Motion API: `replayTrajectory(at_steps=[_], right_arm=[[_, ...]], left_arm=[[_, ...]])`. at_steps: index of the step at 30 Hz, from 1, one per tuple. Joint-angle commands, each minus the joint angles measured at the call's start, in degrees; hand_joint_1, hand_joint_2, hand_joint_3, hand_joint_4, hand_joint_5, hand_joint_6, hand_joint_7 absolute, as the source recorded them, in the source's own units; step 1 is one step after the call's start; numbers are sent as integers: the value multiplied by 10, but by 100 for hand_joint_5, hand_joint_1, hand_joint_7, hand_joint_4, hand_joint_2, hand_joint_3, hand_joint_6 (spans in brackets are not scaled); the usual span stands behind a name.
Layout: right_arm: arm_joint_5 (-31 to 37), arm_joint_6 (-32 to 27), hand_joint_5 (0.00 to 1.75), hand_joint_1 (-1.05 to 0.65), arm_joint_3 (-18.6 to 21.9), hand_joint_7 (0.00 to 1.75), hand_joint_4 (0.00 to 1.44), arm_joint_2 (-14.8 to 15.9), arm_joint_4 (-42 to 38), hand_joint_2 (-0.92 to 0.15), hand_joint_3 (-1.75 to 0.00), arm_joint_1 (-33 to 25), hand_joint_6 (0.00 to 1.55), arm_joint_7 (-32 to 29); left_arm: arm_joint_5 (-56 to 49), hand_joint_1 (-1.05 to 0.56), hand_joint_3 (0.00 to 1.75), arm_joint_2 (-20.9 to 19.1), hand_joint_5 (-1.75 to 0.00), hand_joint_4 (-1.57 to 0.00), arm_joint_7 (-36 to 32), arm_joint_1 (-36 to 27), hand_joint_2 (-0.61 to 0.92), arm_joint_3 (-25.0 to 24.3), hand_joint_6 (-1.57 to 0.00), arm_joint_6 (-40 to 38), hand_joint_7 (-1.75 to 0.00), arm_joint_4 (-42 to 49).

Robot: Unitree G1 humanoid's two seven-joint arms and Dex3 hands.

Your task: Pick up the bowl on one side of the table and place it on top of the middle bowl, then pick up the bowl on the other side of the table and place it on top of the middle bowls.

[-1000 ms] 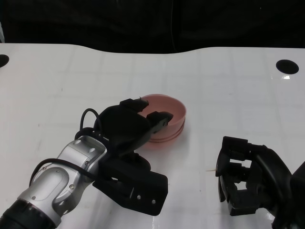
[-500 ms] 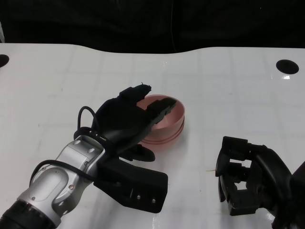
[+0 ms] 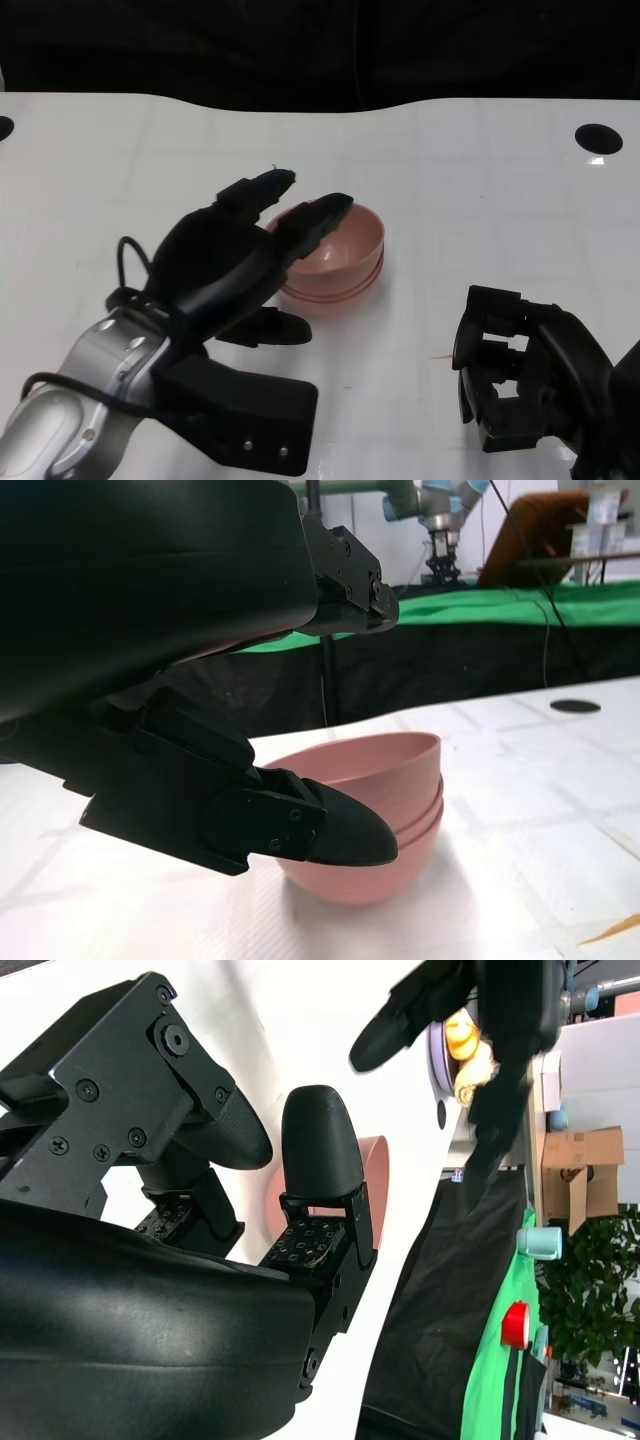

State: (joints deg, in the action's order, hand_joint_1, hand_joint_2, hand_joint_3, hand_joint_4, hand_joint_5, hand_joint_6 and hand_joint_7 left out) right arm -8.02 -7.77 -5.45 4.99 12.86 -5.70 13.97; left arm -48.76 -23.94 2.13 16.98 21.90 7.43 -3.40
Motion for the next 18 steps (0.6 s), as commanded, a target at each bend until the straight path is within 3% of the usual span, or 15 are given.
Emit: replayTrajectory(at_steps=[1, 2, 5, 18], right_arm=[[4, 5, 175, -8, 1, 155, 93, 2, 5, -26, -163, -2, 85, -3], [6, 9, 175, -6, -1, 155, 93, 2, 3, -27, -163, -2, 85, -3], [9, 15, 175, -6, -4, 155, 94, 2, 0, -27, -162, -2, 85, -3], [11, 16, 175, -6, -4, 154, 93, 1, 0, -27, -162, -3, 85, -2]], left_arm=[[25, -74, 20, -19, -10, -16, -23, -35, 92, -33, -23, 30, -4, -25], [48, -66, 15, -28, -20, -25, -39, -60, 92, -55, -30, 53, -6, -41], [74, -60, 12, -35, -29, -31, -54, -91, 92, -86, -36, 87, -8, -58], [71, -59, 11, -26, -36, -29, -46, -96, 92, -101, -37, 105, -7, -55]])
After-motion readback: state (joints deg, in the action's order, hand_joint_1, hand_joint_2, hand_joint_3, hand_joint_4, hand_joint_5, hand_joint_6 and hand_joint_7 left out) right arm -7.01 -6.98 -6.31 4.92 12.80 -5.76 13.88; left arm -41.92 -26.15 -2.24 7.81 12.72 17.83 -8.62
